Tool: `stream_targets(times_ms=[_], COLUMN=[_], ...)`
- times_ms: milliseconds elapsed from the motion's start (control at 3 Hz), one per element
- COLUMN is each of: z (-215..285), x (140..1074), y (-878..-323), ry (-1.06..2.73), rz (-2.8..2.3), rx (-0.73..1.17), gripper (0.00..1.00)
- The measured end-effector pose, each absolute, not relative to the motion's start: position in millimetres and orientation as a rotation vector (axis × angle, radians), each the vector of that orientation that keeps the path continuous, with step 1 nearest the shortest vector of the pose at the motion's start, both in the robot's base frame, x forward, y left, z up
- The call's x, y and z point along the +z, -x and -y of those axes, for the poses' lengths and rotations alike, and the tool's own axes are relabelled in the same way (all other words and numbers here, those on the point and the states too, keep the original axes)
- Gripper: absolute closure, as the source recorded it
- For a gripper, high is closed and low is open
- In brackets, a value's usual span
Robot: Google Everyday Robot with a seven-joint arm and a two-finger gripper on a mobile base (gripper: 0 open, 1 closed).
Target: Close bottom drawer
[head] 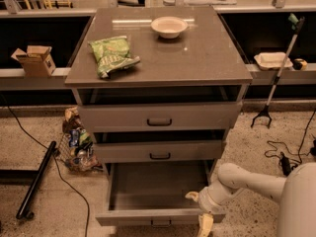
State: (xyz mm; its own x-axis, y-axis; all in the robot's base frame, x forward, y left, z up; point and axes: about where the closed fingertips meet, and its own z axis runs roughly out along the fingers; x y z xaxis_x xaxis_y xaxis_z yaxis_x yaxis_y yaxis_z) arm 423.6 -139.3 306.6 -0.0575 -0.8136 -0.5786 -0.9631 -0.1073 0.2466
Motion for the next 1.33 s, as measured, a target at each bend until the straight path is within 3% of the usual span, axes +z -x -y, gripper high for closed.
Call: stream_targets(times_ms=[333, 667, 1333], z=[139, 155, 180], x=[296, 262, 224], y=[-422, -423, -418], ry=[1.987, 1.999, 1.975], rz=[-1.915, -1.904, -1.913], rx=[0.912, 0.882, 0.820], gripper=[0.00, 0.18, 0.64])
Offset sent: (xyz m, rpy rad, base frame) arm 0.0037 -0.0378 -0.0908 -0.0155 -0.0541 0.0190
